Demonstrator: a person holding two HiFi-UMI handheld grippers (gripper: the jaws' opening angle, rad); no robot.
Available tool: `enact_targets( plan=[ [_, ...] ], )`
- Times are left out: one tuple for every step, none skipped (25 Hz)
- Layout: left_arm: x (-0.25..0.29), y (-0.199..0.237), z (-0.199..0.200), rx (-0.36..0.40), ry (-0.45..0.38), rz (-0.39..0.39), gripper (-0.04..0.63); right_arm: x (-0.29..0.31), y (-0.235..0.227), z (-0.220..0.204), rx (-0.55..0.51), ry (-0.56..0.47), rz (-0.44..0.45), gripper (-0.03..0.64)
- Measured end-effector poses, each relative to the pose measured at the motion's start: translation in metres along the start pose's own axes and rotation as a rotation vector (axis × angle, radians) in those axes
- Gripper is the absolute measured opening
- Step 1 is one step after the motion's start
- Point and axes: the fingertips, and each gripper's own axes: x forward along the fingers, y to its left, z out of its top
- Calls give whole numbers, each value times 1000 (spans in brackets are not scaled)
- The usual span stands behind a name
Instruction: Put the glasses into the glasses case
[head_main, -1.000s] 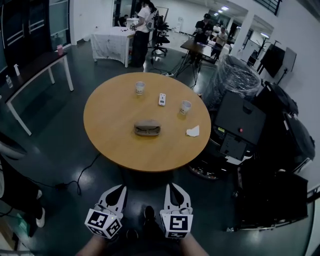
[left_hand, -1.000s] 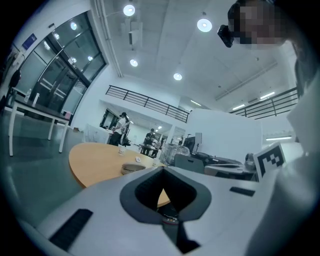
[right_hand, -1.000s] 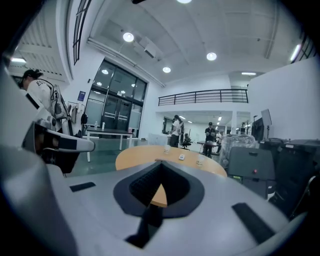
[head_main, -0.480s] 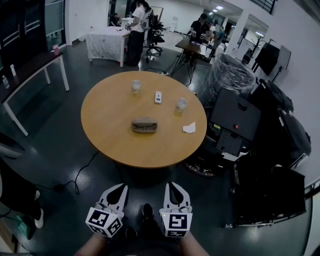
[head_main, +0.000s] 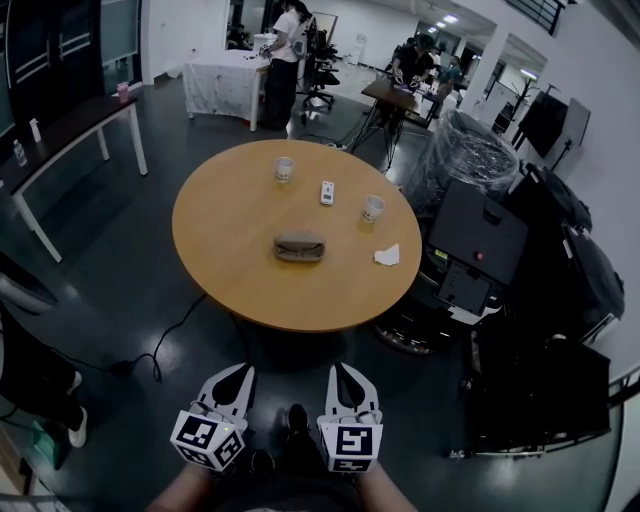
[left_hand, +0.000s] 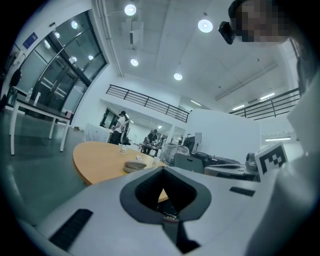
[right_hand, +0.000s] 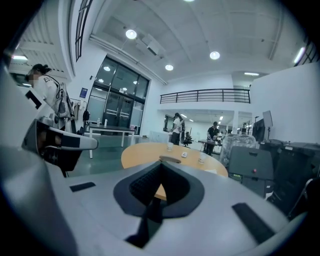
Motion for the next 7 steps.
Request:
enact_targets(
  plan=[
    [-1, 2, 0, -2, 0, 4, 5, 0, 2, 0, -3, 1, 3, -14],
    [-2, 3, 0, -5, -1, 7, 5, 0, 4, -1, -7, 2, 4, -14],
    [-2, 5, 0, -7, -2, 8, 5, 1, 5, -1, -9, 2, 5, -14],
    [-1, 6, -1, -8, -4, 9, 5, 1, 5, -2, -10, 2, 5, -14],
    [0, 7, -2, -9, -4, 9, 5, 2, 4, -3, -9, 1, 4, -14],
    [1, 8, -2, -9, -5, 9, 5, 3, 4, -4, -8, 0, 2, -14],
    [2, 9, -3, -9, -5, 8, 5, 4, 3, -5, -7, -2, 1, -14]
  ],
)
